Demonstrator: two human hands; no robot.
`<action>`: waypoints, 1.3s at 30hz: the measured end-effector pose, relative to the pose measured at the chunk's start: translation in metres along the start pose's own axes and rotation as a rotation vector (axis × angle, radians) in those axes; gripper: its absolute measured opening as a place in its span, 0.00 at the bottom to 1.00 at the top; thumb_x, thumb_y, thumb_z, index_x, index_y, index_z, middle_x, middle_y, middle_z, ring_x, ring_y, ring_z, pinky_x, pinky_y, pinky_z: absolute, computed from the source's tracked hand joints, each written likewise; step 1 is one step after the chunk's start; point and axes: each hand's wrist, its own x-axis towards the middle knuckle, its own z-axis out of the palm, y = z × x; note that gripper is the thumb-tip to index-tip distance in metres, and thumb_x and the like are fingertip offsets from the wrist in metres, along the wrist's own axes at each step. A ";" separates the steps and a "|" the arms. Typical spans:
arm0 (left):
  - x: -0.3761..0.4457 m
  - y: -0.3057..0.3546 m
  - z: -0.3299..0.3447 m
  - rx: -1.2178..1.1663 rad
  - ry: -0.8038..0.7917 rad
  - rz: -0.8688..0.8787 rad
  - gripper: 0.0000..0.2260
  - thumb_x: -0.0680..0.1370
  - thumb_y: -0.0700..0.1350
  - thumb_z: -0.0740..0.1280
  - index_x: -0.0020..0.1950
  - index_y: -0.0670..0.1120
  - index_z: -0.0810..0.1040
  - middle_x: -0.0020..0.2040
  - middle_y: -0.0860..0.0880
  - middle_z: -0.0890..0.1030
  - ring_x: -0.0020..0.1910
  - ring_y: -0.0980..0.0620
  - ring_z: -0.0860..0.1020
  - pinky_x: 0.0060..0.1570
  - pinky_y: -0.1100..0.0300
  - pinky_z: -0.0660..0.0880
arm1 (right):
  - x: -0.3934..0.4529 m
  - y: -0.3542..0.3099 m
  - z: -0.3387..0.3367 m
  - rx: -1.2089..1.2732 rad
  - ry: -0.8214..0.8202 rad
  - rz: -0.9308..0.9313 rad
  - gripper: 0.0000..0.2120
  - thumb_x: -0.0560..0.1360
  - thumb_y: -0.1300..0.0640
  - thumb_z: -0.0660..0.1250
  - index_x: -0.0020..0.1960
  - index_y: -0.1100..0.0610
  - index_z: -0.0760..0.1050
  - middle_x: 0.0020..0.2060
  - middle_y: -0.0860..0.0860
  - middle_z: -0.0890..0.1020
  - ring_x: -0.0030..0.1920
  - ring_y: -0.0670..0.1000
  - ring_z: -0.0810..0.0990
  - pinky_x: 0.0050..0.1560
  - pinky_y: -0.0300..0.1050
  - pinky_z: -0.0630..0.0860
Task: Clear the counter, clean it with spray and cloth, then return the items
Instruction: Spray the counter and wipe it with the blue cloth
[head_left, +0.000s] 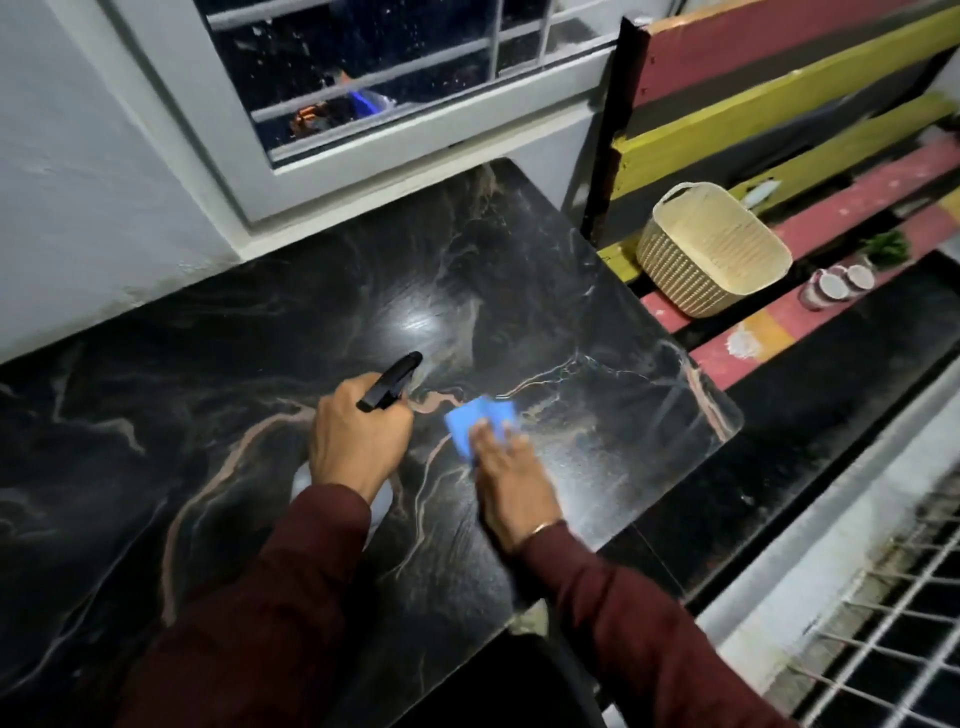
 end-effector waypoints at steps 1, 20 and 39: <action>-0.002 0.006 0.006 0.010 -0.020 0.014 0.10 0.74 0.45 0.66 0.33 0.46 0.74 0.31 0.46 0.77 0.39 0.37 0.77 0.37 0.53 0.66 | -0.020 -0.018 0.004 0.003 -0.073 -0.178 0.28 0.74 0.58 0.59 0.74 0.56 0.62 0.73 0.53 0.66 0.71 0.60 0.66 0.71 0.55 0.63; -0.019 0.096 0.114 0.081 -0.083 0.164 0.09 0.73 0.46 0.67 0.35 0.44 0.76 0.29 0.44 0.77 0.35 0.39 0.77 0.37 0.49 0.75 | -0.054 0.109 -0.040 0.060 -0.082 -0.136 0.26 0.76 0.52 0.60 0.73 0.50 0.63 0.72 0.47 0.69 0.70 0.54 0.68 0.69 0.52 0.65; -0.024 0.133 0.166 0.059 -0.153 0.210 0.09 0.72 0.46 0.67 0.37 0.41 0.75 0.30 0.40 0.77 0.31 0.38 0.75 0.31 0.50 0.70 | -0.007 0.256 -0.088 -0.047 0.025 0.253 0.23 0.80 0.56 0.52 0.74 0.56 0.60 0.70 0.55 0.70 0.71 0.58 0.66 0.72 0.54 0.58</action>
